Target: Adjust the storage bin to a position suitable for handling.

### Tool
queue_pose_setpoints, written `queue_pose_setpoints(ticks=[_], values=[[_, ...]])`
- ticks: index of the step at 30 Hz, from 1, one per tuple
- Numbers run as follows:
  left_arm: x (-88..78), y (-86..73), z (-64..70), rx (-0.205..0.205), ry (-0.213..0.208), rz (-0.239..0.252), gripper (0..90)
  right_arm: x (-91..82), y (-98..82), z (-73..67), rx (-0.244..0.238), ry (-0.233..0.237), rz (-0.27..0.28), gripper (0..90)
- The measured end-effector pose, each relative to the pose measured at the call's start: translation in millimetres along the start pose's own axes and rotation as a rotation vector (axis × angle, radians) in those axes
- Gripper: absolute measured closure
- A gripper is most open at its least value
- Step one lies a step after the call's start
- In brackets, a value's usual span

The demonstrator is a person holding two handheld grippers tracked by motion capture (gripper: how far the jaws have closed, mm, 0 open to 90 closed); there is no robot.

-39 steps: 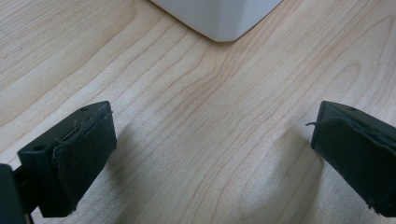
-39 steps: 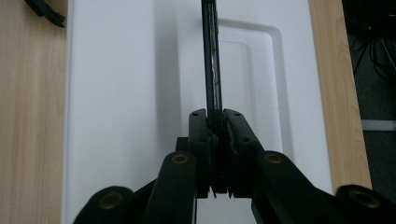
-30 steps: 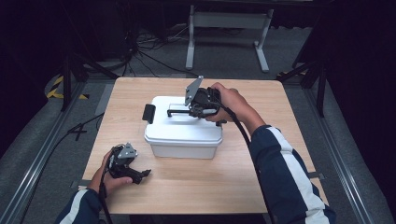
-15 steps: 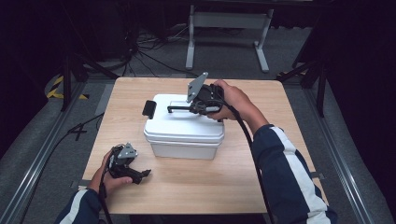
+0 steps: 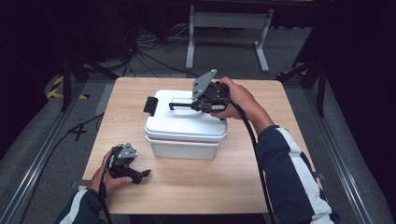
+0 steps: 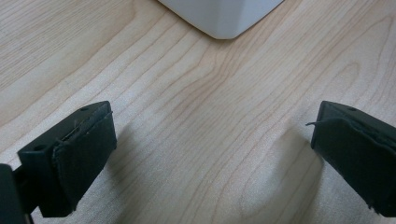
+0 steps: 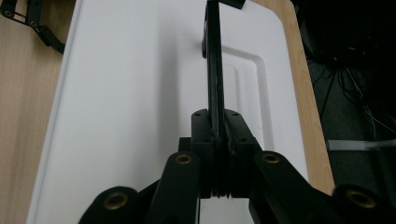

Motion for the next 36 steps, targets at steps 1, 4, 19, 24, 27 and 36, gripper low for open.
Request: queue_pose_setpoints(ticks=[1,4,19,24,27,36], values=[[0.0,0.0,0.0,0.000,0.000,0.000,0.5,-1.4,-0.5,0.1,0.002,0.000,0.002,84.9],[0.0,0.0,-0.1,0.001,0.000,0.000,0.5,-7.0,-2.0,1.6,0.009,-0.008,0.017,84.9],[0.0,0.0,0.0,0.001,0.000,0.000,0.5,-32.9,-18.2,2.5,0.026,-0.052,0.037,84.9],[-0.1,0.0,0.0,0.001,0.000,0.000,0.5,-42.2,-25.1,2.6,0.030,-0.066,0.036,84.9],[0.0,0.0,0.0,0.001,0.000,0.000,0.5,-47.7,-29.6,3.7,0.041,-0.072,0.048,84.9],[-0.1,0.0,0.0,0.001,0.000,0.000,0.5,-68.6,-46.2,3.8,0.063,-0.108,0.059,84.9]])
Point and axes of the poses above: each handheld gripper's, and its own axes: x roughly forward along the jaws, y roughly out of its top, z roughly to its right, the point moved 6 cm from there along x, roughly forward along the jaws, and after that the axes turned 3 degrees about z, right-handed, at the moved point
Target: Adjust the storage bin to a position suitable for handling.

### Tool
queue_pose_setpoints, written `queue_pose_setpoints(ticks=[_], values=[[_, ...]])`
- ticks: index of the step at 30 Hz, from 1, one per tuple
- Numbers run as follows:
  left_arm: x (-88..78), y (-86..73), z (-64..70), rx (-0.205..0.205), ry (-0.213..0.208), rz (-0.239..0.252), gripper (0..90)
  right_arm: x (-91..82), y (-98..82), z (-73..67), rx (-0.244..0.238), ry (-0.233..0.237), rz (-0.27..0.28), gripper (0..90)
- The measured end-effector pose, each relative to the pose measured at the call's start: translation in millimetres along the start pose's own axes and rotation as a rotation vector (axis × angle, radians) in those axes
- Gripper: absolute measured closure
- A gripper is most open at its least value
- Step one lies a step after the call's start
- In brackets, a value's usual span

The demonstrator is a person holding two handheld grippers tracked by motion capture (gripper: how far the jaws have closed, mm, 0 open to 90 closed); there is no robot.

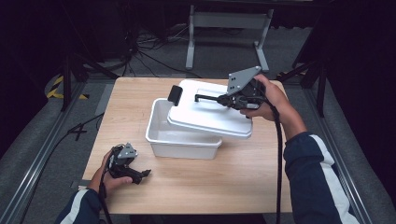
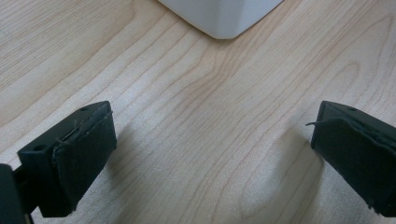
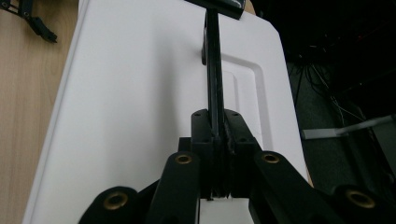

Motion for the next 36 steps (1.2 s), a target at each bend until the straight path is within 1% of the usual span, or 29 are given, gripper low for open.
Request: queue_pose_setpoints(ticks=[3,4,5,6,8,10,16,24,31,34,35,36], values=[[0.0,0.0,0.0,0.000,0.000,0.000,0.5,-7.5,-7.5,0.8,0.006,-0.005,0.007,84.9],[0.0,0.0,0.0,0.000,0.000,0.000,0.5,-9.0,-9.6,1.1,0.011,-0.013,0.007,84.9],[0.0,0.0,0.0,0.000,0.000,0.000,0.5,-13.2,-14.9,1.7,0.016,-0.018,0.010,84.9],[0.0,0.0,0.0,0.000,0.000,0.000,0.5,-13.2,-14.9,1.7,0.016,-0.018,0.010,84.9],[0.0,0.0,0.0,0.000,0.000,0.001,0.5,-18.0,-20.5,3.0,0.015,-0.026,0.010,84.9],[0.0,0.0,0.0,0.000,0.000,0.000,0.5,-23.8,-27.3,4.3,0.032,-0.032,0.012,84.9],[0.0,0.0,0.0,0.000,0.000,0.000,0.5,-35.0,-46.6,7.1,0.051,-0.053,-0.006,84.9],[0.0,0.0,0.0,-0.001,0.000,0.000,0.6,-57.5,-70.9,11.2,0.091,-0.090,-0.001,84.9],[0.4,0.0,-0.2,0.002,0.003,0.004,0.5,-73.4,-92.8,13.0,0.127,-0.112,-0.012,84.8],[0.4,0.0,-0.2,0.002,0.003,0.004,0.5,-77.6,-102.8,12.1,0.140,-0.115,-0.026,84.8],[0.4,0.0,-0.2,0.002,0.003,0.004,0.5,-79.7,-109.7,11.6,0.147,-0.116,-0.037,84.8],[0.4,0.0,-0.1,0.001,0.003,0.004,0.6,-80.6,-112.5,11.8,0.148,-0.116,-0.039,84.9]])
Point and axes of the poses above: each handheld gripper's, and its own axes: x roughly forward along the jaws, y roughly out of its top, z roughly to its right, the point moved 6 cm from there along x, roughly forward along the jaws, and after that the axes turned 3 degrees about z, right-handed, at the moved point
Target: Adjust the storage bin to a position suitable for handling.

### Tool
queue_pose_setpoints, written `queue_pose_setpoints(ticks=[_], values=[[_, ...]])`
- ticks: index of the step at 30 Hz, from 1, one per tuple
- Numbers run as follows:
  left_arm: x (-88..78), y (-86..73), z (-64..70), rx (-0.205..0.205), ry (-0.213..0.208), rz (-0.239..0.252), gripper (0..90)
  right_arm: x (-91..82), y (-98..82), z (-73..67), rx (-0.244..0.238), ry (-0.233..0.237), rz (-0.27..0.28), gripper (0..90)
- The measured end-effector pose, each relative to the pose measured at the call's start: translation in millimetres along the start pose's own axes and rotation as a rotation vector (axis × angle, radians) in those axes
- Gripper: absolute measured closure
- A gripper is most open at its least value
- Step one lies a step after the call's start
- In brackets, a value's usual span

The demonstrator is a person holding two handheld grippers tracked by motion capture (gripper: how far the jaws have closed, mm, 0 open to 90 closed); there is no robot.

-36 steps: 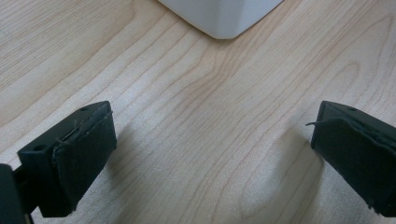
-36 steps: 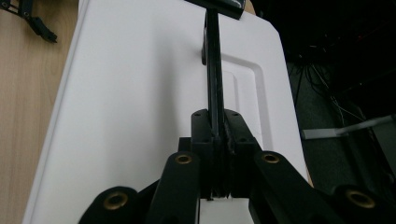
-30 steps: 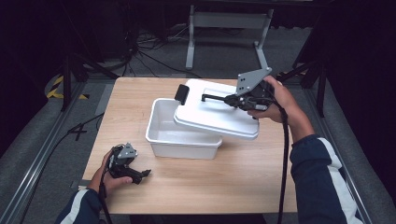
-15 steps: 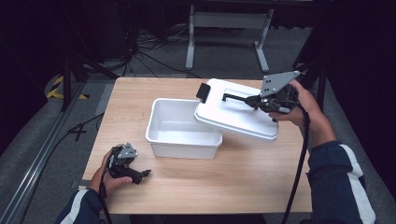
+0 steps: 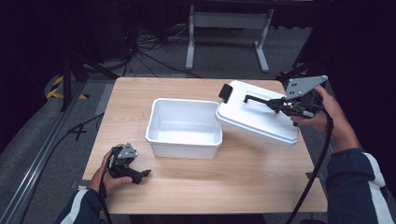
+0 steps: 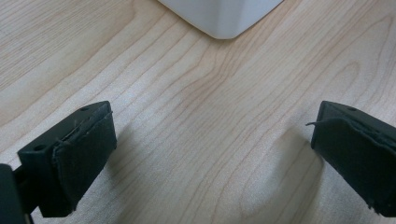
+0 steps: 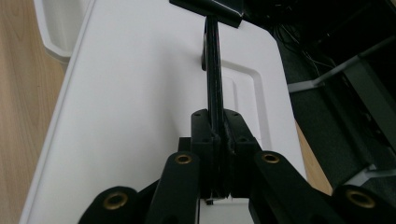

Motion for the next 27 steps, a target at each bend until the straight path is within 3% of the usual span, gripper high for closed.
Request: queue_pose_setpoints(ticks=[13,27], values=[[0.0,-0.1,0.0,-0.001,0.000,-0.001,0.6,-10.7,-43.0,4.3,0.055,-0.018,-0.043,84.9],[0.0,-0.1,0.0,0.000,0.000,0.000,0.5,23.4,-75.5,-2.1,0.100,0.021,-0.083,84.8]])
Point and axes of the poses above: each handheld gripper's, and its own axes: x roughly forward along the jaws, y roughly out of its top, z roughly to its right, the point moved 6 cm from there along x, roughly forward along the jaws, and after that the axes turned 3 degrees about z, right-handed, at the moved point
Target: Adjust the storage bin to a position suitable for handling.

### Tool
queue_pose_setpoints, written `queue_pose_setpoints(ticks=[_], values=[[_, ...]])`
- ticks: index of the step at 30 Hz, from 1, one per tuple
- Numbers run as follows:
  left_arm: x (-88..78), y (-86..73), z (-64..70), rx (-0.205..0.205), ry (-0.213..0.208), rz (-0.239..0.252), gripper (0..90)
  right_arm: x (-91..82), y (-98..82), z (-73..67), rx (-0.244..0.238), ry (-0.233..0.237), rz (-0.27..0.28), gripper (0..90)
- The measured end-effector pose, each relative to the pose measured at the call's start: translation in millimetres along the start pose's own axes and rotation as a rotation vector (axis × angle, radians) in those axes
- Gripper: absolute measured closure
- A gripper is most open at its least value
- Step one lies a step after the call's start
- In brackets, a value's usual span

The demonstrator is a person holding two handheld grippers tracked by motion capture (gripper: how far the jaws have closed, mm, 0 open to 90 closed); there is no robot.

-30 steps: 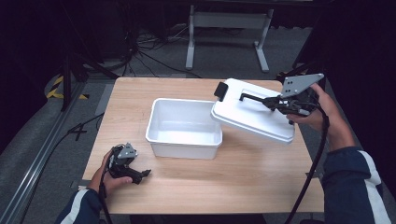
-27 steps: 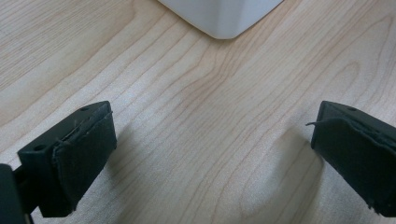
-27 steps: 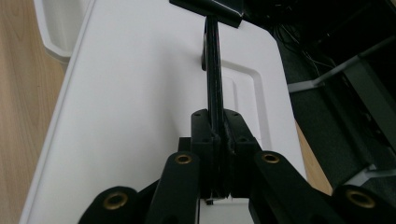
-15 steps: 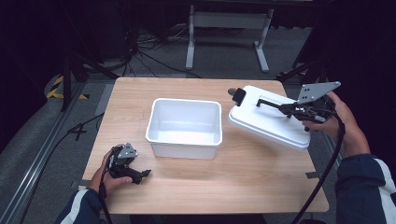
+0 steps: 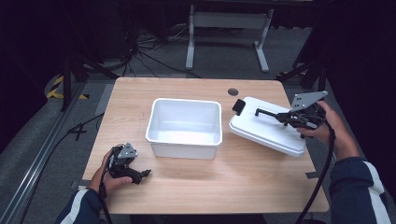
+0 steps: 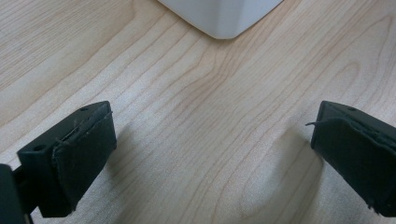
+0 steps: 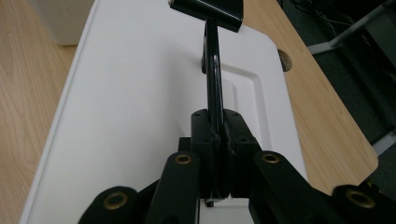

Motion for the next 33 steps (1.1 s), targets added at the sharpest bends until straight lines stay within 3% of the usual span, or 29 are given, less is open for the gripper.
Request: queue_pose_setpoints(ticks=[9,11,14,19,23,28,33], values=[[0.0,0.0,-0.1,0.002,-0.002,0.001,0.5,38.0,-11.7,-0.8,0.033,0.036,-0.032,84.9],[0.0,0.0,-0.1,0.002,-0.002,0.001,0.5,56.1,-17.7,-1.1,0.050,0.046,-0.061,84.9],[-0.1,-0.1,0.2,0.000,-0.004,-0.001,0.5,67.6,-21.5,-2.5,0.044,0.055,-0.087,84.9],[0.0,0.0,-0.1,0.002,-0.003,0.001,0.5,88.8,-27.2,-3.4,0.070,0.075,-0.093,84.9],[0.2,0.0,-0.1,0.002,-0.002,0.003,0.5,95.9,-30.6,-3.4,0.089,0.089,-0.097,84.9],[0.1,-0.1,-0.1,0.001,-0.002,0.002,0.5,103.0,-39.0,-2.8,0.084,0.080,-0.140,84.8],[0.1,-0.1,-0.1,0.001,-0.002,0.002,0.5,103.9,-42.4,-1.3,0.097,0.070,-0.144,84.8]])
Point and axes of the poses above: each handheld gripper's, and its own axes: x roughly forward along the jaws, y roughly out of its top, z roughly to its right, the point moved 6 cm from there along x, roughly forward along the jaws, and after that the axes turned 3 degrees about z, right-handed, at the moved point
